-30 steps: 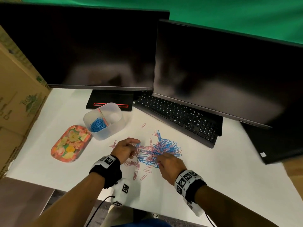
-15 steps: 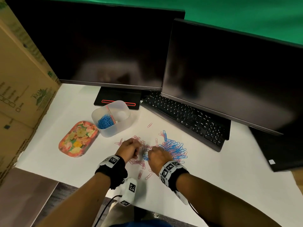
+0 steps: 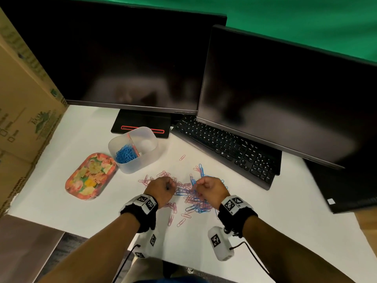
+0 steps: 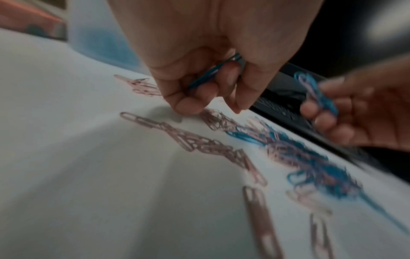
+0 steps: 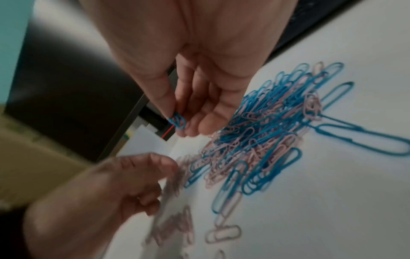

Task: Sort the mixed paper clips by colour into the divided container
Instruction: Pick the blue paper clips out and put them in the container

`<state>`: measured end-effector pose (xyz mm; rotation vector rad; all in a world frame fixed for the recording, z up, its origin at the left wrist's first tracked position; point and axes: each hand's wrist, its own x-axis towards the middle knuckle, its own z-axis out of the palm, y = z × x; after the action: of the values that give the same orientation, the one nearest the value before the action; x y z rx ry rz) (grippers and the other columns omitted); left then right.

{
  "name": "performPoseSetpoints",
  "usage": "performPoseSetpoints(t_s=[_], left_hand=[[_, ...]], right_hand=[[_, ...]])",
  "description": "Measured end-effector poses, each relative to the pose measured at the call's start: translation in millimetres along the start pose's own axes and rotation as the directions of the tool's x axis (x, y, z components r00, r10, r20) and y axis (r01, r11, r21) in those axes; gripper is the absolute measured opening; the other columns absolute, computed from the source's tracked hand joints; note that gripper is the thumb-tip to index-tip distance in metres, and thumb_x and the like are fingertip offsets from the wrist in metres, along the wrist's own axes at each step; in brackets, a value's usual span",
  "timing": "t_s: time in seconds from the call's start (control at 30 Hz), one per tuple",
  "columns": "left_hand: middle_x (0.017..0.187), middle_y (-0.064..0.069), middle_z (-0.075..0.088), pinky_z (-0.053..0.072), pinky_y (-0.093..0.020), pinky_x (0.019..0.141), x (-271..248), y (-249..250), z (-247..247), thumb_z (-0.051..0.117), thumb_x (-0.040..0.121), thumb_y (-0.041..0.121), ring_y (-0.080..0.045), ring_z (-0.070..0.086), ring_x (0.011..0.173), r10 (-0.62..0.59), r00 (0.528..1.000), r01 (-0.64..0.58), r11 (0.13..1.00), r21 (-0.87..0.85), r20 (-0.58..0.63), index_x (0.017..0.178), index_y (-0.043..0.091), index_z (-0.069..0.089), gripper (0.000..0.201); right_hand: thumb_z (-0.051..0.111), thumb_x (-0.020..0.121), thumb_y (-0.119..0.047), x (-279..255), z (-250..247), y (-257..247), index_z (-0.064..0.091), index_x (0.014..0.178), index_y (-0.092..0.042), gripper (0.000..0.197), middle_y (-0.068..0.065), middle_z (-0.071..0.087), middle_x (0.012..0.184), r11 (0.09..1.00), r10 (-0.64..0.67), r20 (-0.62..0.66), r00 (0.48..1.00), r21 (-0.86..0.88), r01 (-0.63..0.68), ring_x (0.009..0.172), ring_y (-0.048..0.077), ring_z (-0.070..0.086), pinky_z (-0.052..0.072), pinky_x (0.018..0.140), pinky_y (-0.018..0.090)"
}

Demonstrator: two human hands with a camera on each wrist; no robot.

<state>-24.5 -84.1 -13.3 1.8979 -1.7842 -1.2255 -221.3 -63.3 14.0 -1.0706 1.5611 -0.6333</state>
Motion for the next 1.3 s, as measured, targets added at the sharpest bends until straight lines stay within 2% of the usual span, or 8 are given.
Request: performPoseSetpoints(t_s=[0.17,0.33,0.47,0.73,0.87,1.0,1.13,1.3], left_hand=[[0.104,0.007,0.068,0.045,-0.019,0.081,0,5,5,0.06,0.083,0.021,-0.017,0.063,0.096,0.106,0.986,-0.14,0.949,0.281,0.131,0.097,0.03,0.066,0.017],[0.099,0.003,0.066,0.039,-0.019,0.073,1,13,4,0.059,0.085,0.023,-0.019,0.061,0.094,0.124,0.982,-0.169,0.917,0.36,0.145,0.087,0.026,0.065,0.007],[0.097,-0.001,0.064,0.048,-0.027,0.076,2,8,4,0.059,0.084,0.022,-0.022,0.061,0.089,0.098,0.984,-0.147,0.92,0.364,0.151,0.077,0.026,0.055,0.008],[0.079,0.003,0.067,0.049,-0.018,0.064,-2,8,2,0.061,0.08,0.012,-0.018,0.065,0.076,0.029,0.999,-0.032,0.996,0.079,0.041,0.072,0.025,0.06,0.016],[0.079,-0.002,0.064,0.041,-0.019,0.058,0,13,-2,0.054,0.084,0.005,-0.014,0.057,0.062,-0.054,0.996,0.063,0.989,-0.135,0.064,0.102,0.029,0.061,0.031],[0.063,-0.009,0.047,0.03,-0.023,0.051,1,19,-10,0.043,0.082,-0.009,-0.02,0.04,0.051,-0.207,0.962,0.273,0.737,-0.618,0.178,0.084,0.008,0.066,0.028],[0.067,-0.011,0.054,0.04,-0.026,0.054,-4,23,-16,0.038,0.085,0.005,-0.023,0.049,0.055,-0.247,0.921,0.381,0.417,-0.825,0.3,0.078,0.006,0.057,0.021],[0.089,-0.019,0.069,0.054,-0.039,0.077,-8,22,-25,0.042,0.091,0.025,-0.031,0.066,0.08,-0.215,0.904,0.42,0.292,-0.859,0.369,0.091,0.005,0.064,0.03]], right_hand=[[0.06,0.086,0.008,-10,-10,-7,0.06,0.097,0.0,0.013,0.014,0.066,0.076,0.925,0.063,0.088,0.994,0.368,-0.091,0.059,0.02,0.061,0.056,0.059,0.031],[0.062,0.084,0.01,-12,-12,-3,0.061,0.113,-0.004,0.033,0.02,0.062,0.091,0.895,0.065,0.139,0.988,0.431,-0.12,0.065,0.023,0.064,0.057,0.06,0.029],[0.06,0.082,0.016,-13,-15,-3,0.063,0.107,0.0,0.03,0.015,0.067,0.086,0.926,0.096,0.151,0.984,0.35,-0.144,0.06,0.021,0.065,0.056,0.055,0.028],[0.052,0.077,0.023,-4,-20,4,0.058,0.117,-0.004,0.049,0.012,0.059,0.078,0.981,0.132,0.127,0.983,0.126,-0.148,0.063,0.028,0.064,0.055,0.06,0.037],[0.043,0.083,0.016,-1,-23,5,0.065,0.103,-0.011,0.041,0.015,0.057,0.08,0.971,0.163,0.095,0.982,0.161,-0.177,0.061,0.025,0.059,0.054,0.061,0.038],[0.041,0.083,0.007,-3,-19,-1,0.064,0.086,-0.013,0.031,0.006,0.055,0.069,0.946,0.217,0.104,0.971,0.224,-0.236,0.054,0.019,0.051,0.043,0.055,0.026],[0.056,0.087,-0.012,0,-1,-2,0.062,0.078,-0.029,0.02,-0.007,0.063,0.08,0.963,0.055,0.138,0.989,-0.268,-0.017,0.073,0.011,0.059,0.046,0.064,0.021],[0.055,0.086,-0.015,3,28,-5,0.066,0.109,-0.029,0.03,0.002,0.062,0.116,0.625,-0.088,0.281,0.956,-0.732,0.273,0.105,0.025,0.061,0.049,0.093,0.029]])
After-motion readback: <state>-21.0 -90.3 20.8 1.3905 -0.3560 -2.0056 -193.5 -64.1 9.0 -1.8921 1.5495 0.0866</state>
